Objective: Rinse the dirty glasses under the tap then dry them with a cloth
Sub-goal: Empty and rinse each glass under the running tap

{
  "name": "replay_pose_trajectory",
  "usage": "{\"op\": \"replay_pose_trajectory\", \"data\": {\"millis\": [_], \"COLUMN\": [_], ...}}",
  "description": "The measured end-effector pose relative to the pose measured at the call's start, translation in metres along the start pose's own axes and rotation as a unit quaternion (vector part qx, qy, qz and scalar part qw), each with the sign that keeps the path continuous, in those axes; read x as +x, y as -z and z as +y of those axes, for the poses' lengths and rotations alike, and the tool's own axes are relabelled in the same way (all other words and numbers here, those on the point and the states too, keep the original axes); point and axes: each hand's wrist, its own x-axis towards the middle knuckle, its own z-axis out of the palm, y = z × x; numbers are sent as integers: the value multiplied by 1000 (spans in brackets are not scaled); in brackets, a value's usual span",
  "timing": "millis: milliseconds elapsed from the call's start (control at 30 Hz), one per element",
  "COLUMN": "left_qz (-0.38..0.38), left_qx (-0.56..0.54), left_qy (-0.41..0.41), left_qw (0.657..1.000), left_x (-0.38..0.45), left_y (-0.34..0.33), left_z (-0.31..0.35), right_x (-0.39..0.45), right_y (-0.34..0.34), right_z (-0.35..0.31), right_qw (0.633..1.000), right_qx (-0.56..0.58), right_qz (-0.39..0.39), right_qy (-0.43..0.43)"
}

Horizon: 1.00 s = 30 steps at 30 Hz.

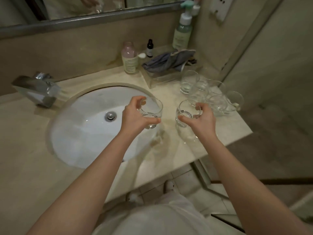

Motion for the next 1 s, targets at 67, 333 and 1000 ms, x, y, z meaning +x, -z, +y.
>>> {"op": "replay_pose_trajectory", "data": {"millis": [67,333,1000], "left_qz": [-2,23,14], "left_qx": [14,25,73], "left_qy": [-4,21,86], "left_qw": [1000,999,994], "left_x": [-2,-1,22], "left_y": [-24,-83,-119], "left_z": [7,19,7], "right_x": [8,48,92], "right_y": [17,55,42], "right_z": [9,31,55], "right_qw": [1000,986,964], "right_qx": [-10,-89,-126], "right_qz": [-5,-94,-167], "right_qy": [10,105,165]}}
